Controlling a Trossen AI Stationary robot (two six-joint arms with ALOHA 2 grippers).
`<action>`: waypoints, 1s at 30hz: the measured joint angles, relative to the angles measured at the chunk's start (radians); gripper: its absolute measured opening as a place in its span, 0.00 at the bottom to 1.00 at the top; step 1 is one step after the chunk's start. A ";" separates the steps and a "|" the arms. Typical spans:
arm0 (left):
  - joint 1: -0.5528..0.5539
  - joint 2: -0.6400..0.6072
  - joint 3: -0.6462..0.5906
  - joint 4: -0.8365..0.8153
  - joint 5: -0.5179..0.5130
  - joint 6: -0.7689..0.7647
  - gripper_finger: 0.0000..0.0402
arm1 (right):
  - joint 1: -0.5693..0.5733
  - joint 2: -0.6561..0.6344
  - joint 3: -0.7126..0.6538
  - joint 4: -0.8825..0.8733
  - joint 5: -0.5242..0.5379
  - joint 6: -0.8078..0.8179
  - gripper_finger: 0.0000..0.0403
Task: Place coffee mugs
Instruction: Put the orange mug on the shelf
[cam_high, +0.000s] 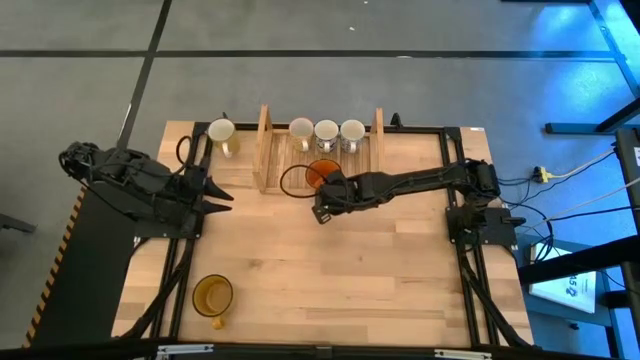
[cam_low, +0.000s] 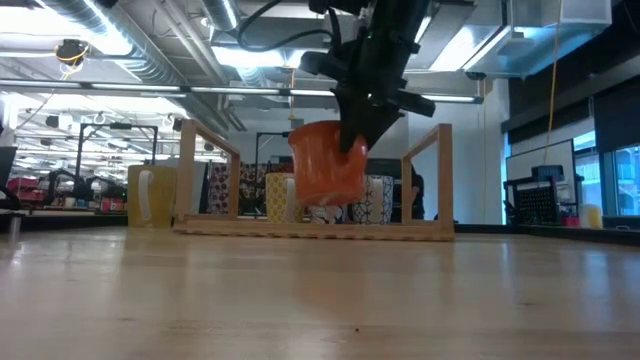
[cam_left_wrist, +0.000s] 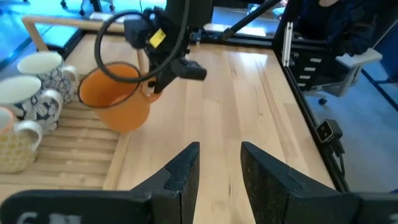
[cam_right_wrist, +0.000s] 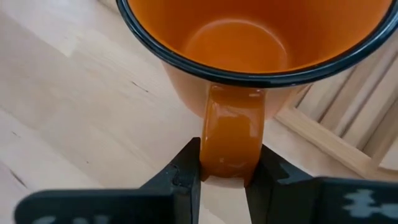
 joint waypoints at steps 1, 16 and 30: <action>0.000 -0.005 -0.010 0.003 0.000 -0.007 0.28 | -0.004 0.000 0.000 -0.001 0.000 0.000 0.17; 0.000 -0.008 -0.026 0.029 -0.030 -0.013 0.28 | -0.024 -0.010 -0.144 0.180 -0.020 0.049 0.17; 0.000 -0.008 -0.026 0.037 -0.052 -0.017 0.28 | -0.023 -0.034 -0.145 0.079 0.167 0.214 0.17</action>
